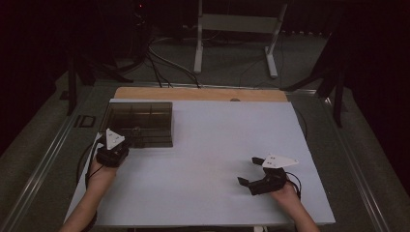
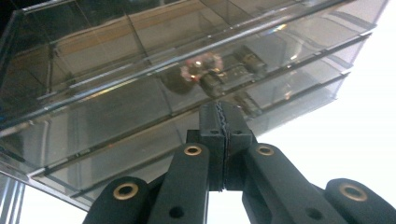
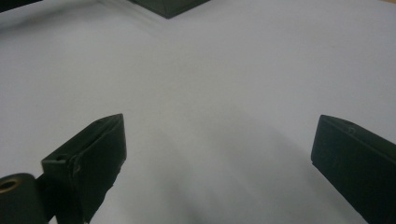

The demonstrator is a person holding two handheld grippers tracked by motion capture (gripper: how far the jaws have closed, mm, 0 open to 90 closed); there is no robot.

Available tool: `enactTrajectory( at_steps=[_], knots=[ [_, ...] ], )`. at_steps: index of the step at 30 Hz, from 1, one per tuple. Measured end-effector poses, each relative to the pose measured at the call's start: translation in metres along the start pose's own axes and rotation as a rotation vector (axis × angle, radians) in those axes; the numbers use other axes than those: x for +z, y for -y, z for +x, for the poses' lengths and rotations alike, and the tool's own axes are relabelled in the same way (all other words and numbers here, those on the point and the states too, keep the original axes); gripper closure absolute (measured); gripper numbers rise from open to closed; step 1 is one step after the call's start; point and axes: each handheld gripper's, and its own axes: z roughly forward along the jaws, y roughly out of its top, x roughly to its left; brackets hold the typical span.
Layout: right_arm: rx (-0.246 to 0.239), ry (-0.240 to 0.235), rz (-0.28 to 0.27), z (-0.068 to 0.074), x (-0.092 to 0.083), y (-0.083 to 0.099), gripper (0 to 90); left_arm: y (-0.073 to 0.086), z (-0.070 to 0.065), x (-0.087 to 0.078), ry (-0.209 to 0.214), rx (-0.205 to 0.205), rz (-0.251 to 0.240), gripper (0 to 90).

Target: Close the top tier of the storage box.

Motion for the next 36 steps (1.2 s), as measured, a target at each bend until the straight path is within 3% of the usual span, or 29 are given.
enactTrajectory(
  at_steps=[17, 24, 28, 36],
  knots=[
    [0.005, -0.002, -0.005, 0.000, 0.000, 0.000, 3.7, -0.003, -0.008, -0.011, 0.026, -0.023, -0.030, 80.3],
    [0.009, -0.003, -0.003, 0.000, 0.001, 0.000, 3.7, -0.003, -0.009, -0.012, 0.013, -0.042, -0.035, 67.9],
    [0.011, -0.004, -0.004, -0.001, 0.001, 0.000, 3.7, -0.003, -0.008, -0.011, 0.060, -0.055, -0.039, 57.6],
    [0.014, -0.004, -0.006, -0.001, 0.001, 0.000, 3.7, -0.003, -0.011, -0.010, 0.077, -0.072, -0.031, 42.6]
  ],
)
